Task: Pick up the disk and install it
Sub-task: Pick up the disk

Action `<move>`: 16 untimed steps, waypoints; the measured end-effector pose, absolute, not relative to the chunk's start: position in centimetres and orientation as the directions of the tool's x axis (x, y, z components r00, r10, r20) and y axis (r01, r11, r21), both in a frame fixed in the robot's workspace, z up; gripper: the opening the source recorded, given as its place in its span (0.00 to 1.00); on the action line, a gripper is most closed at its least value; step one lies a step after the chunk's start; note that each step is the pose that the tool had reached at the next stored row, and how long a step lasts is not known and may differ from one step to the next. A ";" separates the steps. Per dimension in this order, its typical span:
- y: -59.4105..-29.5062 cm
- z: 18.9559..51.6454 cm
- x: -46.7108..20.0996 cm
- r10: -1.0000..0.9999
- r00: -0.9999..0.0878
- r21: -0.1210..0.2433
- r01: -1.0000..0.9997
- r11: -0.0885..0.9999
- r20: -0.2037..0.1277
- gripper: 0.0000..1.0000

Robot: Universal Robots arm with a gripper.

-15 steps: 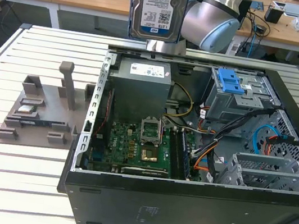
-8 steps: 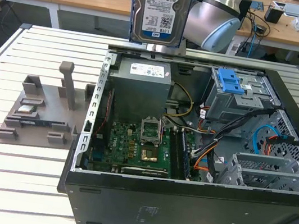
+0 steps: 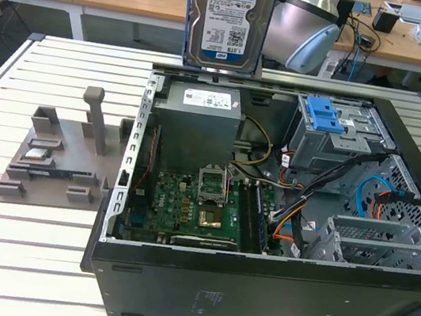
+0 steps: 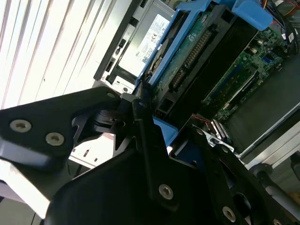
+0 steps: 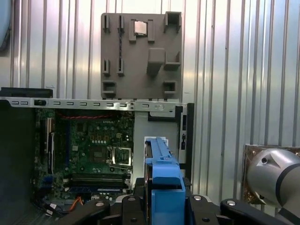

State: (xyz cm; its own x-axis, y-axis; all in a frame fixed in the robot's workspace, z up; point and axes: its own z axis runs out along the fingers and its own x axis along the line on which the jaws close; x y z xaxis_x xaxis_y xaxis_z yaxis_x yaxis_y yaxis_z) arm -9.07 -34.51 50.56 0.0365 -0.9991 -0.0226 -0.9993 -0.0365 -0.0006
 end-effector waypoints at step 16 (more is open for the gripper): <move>-36.4 50.5 -8.6 -0.999 0.037 -0.001 -0.999 -0.037 -0.023 0.37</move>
